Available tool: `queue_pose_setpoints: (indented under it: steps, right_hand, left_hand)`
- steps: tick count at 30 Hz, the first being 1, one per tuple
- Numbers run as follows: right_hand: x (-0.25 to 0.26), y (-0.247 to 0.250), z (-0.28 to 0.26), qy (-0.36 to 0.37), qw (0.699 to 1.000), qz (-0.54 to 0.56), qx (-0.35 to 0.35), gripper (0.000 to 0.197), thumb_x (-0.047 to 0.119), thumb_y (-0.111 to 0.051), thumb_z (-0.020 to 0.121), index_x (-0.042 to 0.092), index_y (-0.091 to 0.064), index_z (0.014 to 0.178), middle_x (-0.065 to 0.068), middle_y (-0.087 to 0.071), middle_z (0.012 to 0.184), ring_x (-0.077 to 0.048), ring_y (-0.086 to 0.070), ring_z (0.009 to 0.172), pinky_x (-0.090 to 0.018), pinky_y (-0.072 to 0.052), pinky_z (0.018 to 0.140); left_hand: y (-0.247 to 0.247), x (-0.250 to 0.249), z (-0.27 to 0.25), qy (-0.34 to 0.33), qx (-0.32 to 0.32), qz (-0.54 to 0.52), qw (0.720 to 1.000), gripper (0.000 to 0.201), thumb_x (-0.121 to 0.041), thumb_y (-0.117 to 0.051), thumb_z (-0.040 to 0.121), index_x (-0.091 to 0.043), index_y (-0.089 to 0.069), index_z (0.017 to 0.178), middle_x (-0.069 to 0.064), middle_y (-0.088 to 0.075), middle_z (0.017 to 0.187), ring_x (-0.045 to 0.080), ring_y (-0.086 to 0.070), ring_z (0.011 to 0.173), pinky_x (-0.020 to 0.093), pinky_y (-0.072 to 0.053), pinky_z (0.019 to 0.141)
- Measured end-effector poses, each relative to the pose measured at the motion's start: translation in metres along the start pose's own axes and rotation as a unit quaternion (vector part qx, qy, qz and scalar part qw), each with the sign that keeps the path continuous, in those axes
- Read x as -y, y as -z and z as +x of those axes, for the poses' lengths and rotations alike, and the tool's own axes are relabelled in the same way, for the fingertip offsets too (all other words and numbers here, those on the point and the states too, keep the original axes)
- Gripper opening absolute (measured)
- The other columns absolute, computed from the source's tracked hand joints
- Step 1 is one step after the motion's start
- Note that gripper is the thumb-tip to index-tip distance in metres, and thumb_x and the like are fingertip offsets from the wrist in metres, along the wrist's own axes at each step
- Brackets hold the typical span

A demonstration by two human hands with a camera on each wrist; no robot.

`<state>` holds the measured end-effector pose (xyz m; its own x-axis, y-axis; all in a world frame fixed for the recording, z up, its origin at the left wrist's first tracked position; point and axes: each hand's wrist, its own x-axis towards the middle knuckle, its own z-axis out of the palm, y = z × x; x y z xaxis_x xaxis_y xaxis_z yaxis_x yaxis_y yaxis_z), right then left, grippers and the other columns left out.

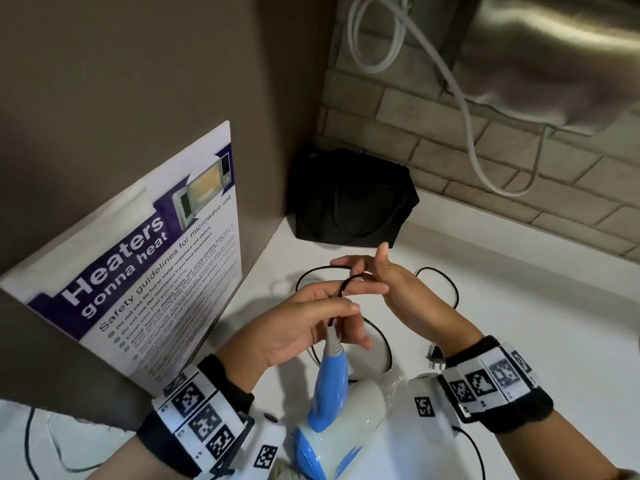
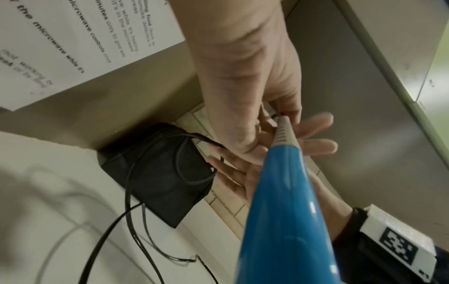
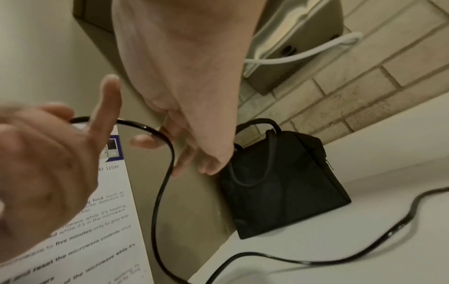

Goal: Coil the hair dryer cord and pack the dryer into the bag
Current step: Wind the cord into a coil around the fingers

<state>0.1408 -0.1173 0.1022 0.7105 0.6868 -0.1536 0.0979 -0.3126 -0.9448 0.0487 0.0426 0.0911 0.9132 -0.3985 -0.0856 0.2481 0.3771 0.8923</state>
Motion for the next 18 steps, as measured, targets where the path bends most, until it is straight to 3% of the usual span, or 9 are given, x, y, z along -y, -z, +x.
queue_pose_setpoints:
  steps: [2,4,6,8,10,12,13,15,18]
  right_hand:
    - [-0.004,0.001,-0.001,0.000,1.000,0.017,-0.010,0.045,0.053,-0.027,0.097,0.031,-0.066,0.102,0.007,-0.060,0.121,-0.019,-0.054,0.120,-0.046,-0.035,0.110]
    - [-0.007,0.000,-0.001,0.020,1.000,0.012,-0.009,0.036,0.040,-0.036,0.098,0.021,-0.064,0.107,-0.003,-0.057,0.124,-0.023,-0.055,0.117,-0.043,-0.042,0.105]
    - [-0.008,-0.004,0.000,0.038,0.999,0.018,-0.005,0.029,0.024,-0.036,0.102,0.014,-0.061,0.092,-0.009,-0.059,0.124,-0.019,-0.057,0.115,-0.031,-0.047,0.097]
    - [-0.007,-0.009,0.002,0.037,0.999,0.029,-0.001,0.029,0.012,-0.036,0.101,0.015,-0.056,0.081,-0.010,-0.064,0.109,-0.012,-0.062,0.102,-0.024,-0.048,0.089]
    - [-0.005,-0.012,0.001,0.031,0.999,0.036,-0.007,0.028,0.013,-0.039,0.100,0.018,-0.055,0.077,-0.004,-0.063,0.088,-0.009,-0.062,0.082,-0.022,-0.047,0.080]
    - [-0.003,-0.012,-0.001,0.026,0.997,0.065,-0.008,0.036,0.017,-0.034,0.102,0.022,-0.057,0.076,-0.002,-0.060,0.076,-0.012,-0.059,0.076,-0.024,-0.047,0.077]
    - [-0.002,-0.013,-0.002,0.021,0.997,0.078,0.002,0.040,0.016,-0.031,0.103,0.026,-0.059,0.076,-0.006,-0.058,0.073,-0.015,-0.058,0.076,-0.025,-0.048,0.076]
    - [-0.001,-0.016,-0.005,0.014,0.998,0.056,0.032,0.038,0.016,-0.033,0.103,0.028,-0.061,0.080,-0.014,-0.049,0.071,-0.021,-0.054,0.068,-0.028,-0.048,0.070]
    - [-0.008,-0.018,-0.010,-0.003,0.998,-0.046,0.030,0.016,0.025,-0.048,0.098,0.016,-0.061,0.096,-0.006,-0.049,0.066,-0.014,-0.051,0.054,-0.029,-0.050,0.059]
  left_hand:
    - [0.000,0.001,0.002,0.000,0.012,-0.026,1.000,0.041,-0.006,-0.044,0.085,-0.023,-0.069,0.113,0.003,-0.072,0.087,0.022,-0.070,0.075,0.026,-0.053,0.077]
    - [-0.001,0.001,0.005,0.003,0.023,-0.043,0.999,0.041,-0.007,-0.043,0.085,-0.022,-0.068,0.114,0.004,-0.072,0.096,0.017,-0.069,0.071,0.023,-0.052,0.072]
    - [-0.004,0.000,0.009,0.022,0.028,-0.076,0.996,0.037,-0.013,-0.045,0.086,-0.018,-0.067,0.115,0.006,-0.072,0.089,0.013,-0.066,0.060,0.020,-0.051,0.063]
    - [-0.006,-0.002,0.016,0.054,0.021,-0.116,0.992,0.033,-0.020,-0.049,0.085,-0.013,-0.067,0.112,0.004,-0.070,0.075,0.009,-0.059,0.046,0.019,-0.047,0.053]
    - [-0.006,-0.005,0.021,0.067,0.008,-0.161,0.985,0.033,-0.024,-0.050,0.082,-0.009,-0.067,0.106,0.002,-0.067,0.064,0.007,-0.052,0.036,0.018,-0.043,0.044]
    - [-0.007,-0.009,0.023,0.058,0.013,-0.222,0.973,0.032,-0.021,-0.047,0.082,-0.010,-0.071,0.101,0.001,-0.067,0.061,0.005,-0.049,0.031,0.016,-0.042,0.036]
    - [-0.007,-0.011,0.023,0.052,0.026,-0.257,0.965,0.034,-0.016,-0.045,0.083,-0.013,-0.071,0.103,0.002,-0.070,0.066,0.004,-0.051,0.033,0.016,-0.042,0.034]
    - [-0.004,-0.013,0.023,0.029,0.086,-0.338,0.937,0.045,-0.006,-0.037,0.087,-0.019,-0.063,0.122,0.010,-0.074,0.093,0.008,-0.064,0.048,0.017,-0.049,0.038]
    - [0.003,-0.015,0.023,-0.034,0.173,-0.419,0.891,0.071,0.008,-0.022,0.087,-0.033,-0.031,0.144,0.020,-0.046,0.140,0.026,-0.070,0.092,0.024,-0.059,0.063]
